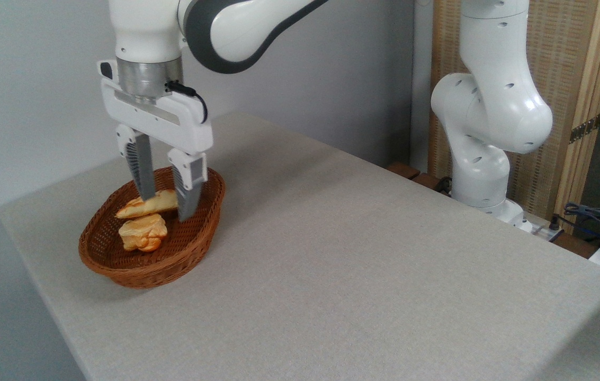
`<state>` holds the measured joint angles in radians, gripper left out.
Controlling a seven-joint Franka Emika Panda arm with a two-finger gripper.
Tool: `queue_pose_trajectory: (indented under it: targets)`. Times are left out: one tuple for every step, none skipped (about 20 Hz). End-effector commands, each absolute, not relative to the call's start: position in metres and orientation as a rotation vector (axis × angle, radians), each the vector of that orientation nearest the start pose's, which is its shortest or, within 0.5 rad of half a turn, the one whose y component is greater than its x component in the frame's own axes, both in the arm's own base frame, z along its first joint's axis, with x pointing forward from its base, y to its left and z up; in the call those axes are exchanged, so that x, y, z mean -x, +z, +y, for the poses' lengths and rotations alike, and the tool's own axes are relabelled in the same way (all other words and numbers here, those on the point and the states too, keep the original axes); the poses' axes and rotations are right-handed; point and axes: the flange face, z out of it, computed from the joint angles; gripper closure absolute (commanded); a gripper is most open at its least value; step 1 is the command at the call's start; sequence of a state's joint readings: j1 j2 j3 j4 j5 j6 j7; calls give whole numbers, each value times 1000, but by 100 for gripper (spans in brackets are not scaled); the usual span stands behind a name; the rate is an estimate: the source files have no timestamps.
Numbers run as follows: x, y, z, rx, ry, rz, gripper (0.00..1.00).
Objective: Put bread into the basket
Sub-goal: 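Open the gripper to release the loaf and raise it slightly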
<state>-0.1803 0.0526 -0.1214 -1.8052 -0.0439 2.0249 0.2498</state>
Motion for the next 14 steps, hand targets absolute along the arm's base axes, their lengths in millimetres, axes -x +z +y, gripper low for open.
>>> queue_pose_trajectory:
  targets:
    - [-565,537,-123,2997,-159,951,0]
    - [-563,543,-110,2983,-154,985,0]
    - [-562,547,-99,2969,-149,1019,0]
    - [-563,547,-87,2955,-135,1057,0]
    - [-563,547,-79,2936,-126,1107,0]
    - [-561,549,-72,2919,-119,1152,0]
    - [-561,550,-65,2902,-107,1195,0]
    - [-560,549,-61,2881,-94,1249,0]
    - [-560,549,-60,2850,-87,1319,0]
    - [-559,548,-59,2833,-80,1357,0]
    - [-559,548,-59,2836,-80,1351,0]
    - [-559,547,-59,2841,-74,1347,0]
    - [-558,546,-59,2851,-61,1349,0]
    - [-557,547,-59,2854,-63,1350,0]
